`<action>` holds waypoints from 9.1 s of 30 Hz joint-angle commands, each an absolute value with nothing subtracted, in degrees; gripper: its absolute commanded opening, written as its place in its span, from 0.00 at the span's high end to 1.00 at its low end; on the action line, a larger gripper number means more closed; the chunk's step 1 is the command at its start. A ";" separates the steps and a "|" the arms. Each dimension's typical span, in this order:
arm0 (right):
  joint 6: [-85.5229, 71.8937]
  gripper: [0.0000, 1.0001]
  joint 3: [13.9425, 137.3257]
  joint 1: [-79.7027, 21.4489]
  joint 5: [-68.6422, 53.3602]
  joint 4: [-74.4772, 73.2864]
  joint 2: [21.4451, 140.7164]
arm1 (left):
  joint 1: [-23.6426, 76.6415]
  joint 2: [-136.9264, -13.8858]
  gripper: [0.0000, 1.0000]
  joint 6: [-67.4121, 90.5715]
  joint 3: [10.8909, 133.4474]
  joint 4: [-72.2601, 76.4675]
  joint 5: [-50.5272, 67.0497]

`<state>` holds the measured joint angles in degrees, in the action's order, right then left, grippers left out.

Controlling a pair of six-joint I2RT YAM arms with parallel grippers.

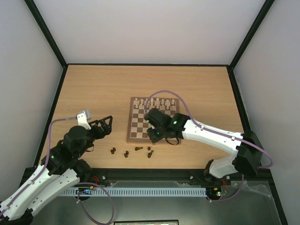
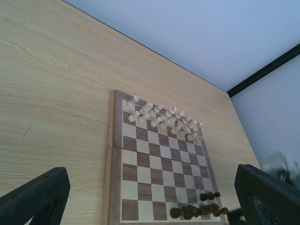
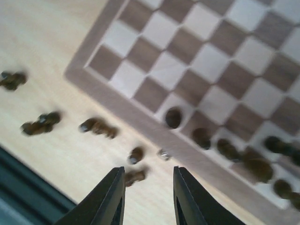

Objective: Set up the chess pieces on the board
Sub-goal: Pick up the chess piece at the center of the board, then place the chess piece on the chessboard.

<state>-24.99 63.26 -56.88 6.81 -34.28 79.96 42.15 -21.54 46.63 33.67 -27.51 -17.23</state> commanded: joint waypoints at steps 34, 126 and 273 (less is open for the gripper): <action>-23.73 0.71 84.05 -74.78 -0.24 -32.13 113.17 | 42.28 -13.37 0.01 44.21 44.43 -34.97 -23.28; -38.58 0.91 50.01 -57.82 -26.56 -3.11 52.49 | 42.28 -14.82 0.01 56.08 14.02 22.00 28.02; -24.43 0.91 48.50 -51.73 -14.52 -20.63 53.61 | 50.17 -94.02 0.70 30.12 65.97 -39.00 -14.57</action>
